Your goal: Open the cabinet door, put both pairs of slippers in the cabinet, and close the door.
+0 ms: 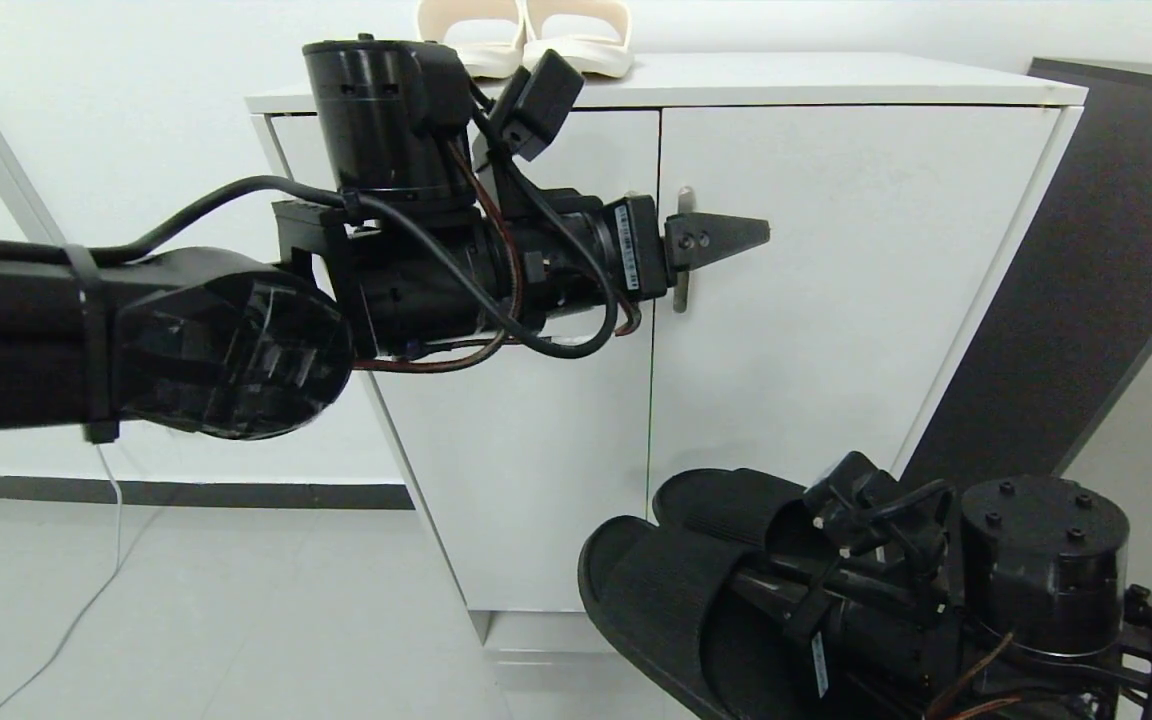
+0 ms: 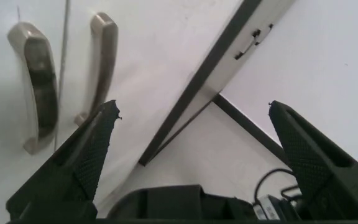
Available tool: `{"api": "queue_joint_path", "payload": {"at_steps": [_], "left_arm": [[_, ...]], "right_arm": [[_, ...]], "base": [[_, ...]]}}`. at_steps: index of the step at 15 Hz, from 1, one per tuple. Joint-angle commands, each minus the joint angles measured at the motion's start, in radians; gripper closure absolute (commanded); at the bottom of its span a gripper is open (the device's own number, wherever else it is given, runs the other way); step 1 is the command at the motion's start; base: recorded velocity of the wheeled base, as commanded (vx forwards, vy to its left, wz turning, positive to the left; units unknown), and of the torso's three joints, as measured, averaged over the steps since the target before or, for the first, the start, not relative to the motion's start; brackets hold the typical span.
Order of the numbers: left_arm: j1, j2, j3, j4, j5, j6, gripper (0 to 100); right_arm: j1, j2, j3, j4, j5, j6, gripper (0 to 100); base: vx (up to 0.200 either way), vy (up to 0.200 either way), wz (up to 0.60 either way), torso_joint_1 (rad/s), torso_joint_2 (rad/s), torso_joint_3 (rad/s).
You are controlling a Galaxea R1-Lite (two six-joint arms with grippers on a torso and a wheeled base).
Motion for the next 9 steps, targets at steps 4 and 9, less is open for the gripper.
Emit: {"api": "queue_joint_path", "payload": {"at_steps": [4, 9], "left_arm": [[0.021, 0.072, -0.077, 0.007, 0.023, 0.0, 0], [0.024, 0.135, -0.146, 0.009, 0.038, 0.0, 0]], "right_arm": [[0.0, 0.001, 0.0, 0.0, 0.0, 0.001, 100], [0.0, 0.001, 0.002, 0.0, 0.0, 0.001, 100]], "base": [[0.0, 0.0, 0.0, 0.0, 0.0, 0.0], [0.0, 0.0, 0.0, 0.0, 0.0, 0.0]]}}
